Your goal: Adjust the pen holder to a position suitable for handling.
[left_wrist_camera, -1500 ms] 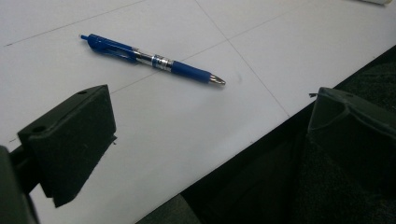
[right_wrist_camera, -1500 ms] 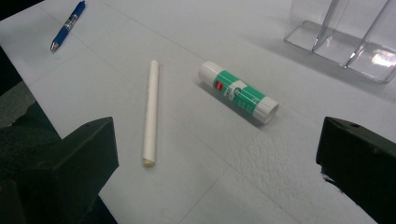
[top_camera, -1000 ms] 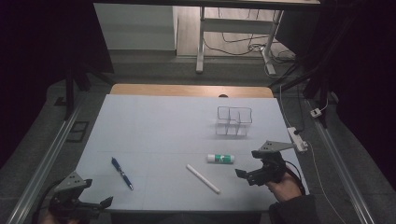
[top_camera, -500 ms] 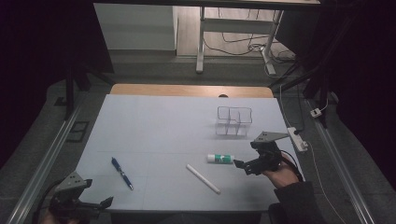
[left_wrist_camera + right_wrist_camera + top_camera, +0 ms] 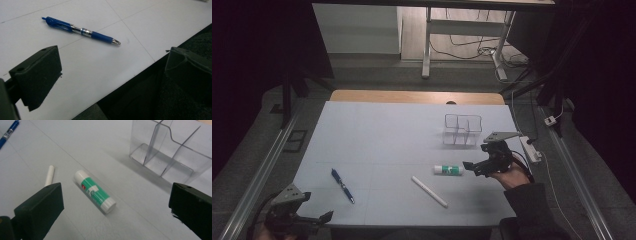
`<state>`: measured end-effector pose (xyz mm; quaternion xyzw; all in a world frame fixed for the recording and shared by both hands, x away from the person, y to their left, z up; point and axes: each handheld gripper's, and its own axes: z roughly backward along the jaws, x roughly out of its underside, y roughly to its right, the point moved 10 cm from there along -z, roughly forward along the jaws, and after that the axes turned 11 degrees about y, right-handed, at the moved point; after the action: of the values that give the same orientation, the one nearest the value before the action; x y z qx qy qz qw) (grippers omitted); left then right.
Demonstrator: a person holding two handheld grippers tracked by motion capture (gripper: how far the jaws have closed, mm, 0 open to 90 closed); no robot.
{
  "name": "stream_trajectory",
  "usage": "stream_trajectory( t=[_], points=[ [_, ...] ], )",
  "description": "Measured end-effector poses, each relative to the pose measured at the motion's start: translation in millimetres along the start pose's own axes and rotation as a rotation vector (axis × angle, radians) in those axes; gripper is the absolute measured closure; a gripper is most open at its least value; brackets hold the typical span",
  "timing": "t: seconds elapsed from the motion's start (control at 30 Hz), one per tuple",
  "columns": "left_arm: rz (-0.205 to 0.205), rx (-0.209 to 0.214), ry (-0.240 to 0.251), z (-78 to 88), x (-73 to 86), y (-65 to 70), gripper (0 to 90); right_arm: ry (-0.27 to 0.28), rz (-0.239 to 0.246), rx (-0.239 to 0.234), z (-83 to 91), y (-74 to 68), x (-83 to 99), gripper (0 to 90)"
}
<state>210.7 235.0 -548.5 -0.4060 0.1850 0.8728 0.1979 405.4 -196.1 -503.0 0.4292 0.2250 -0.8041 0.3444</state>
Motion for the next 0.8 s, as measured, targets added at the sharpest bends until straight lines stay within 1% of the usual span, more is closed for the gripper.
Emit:
stream_trajectory(
  t=[0.1,0.27,0.3,0.37,0.53,0.6,0.67,0.73,0.8],
  points=[
    [-0.002,0.001,-0.001,0.0,0.0,-0.2,1.1,0.001,0.006,-0.004,-4.1,3.7,-4.8,0.0],
    [-0.002,0.001,-0.005,-0.4,0.4,0.0,1.2,-0.026,0.023,0.021,-12.0,13.3,-8.1,0.0],
    [-0.007,0.001,-0.007,-0.5,0.4,-0.1,1.2,-0.031,0.017,0.025,-13.5,15.1,-8.9,0.0],
    [-0.008,0.001,-0.008,-0.6,0.5,0.0,1.2,-0.039,0.021,0.023,-16.3,18.4,-10.3,0.0],
    [0.000,0.002,-0.006,-0.6,0.4,-0.1,1.3,-0.056,0.053,0.025,-20.6,25.8,-15.8,0.0],
    [-0.003,0.003,-0.006,-0.6,0.4,-0.2,1.3,-0.063,0.063,0.027,-21.7,28.7,-18.9,0.0],
    [-0.001,0.002,-0.006,-0.5,0.5,0.0,1.3,-0.063,0.074,0.021,-23.3,31.9,-22.5,0.0],
    [0.000,0.002,-0.006,-0.5,0.4,-0.1,1.3,-0.070,0.069,0.023,-25.0,35.2,-25.8,0.0],
    [0.000,0.002,-0.005,-0.5,0.4,-0.1,1.3,-0.074,0.080,0.028,-27.0,39.8,-29.2,0.1]
  ],
)
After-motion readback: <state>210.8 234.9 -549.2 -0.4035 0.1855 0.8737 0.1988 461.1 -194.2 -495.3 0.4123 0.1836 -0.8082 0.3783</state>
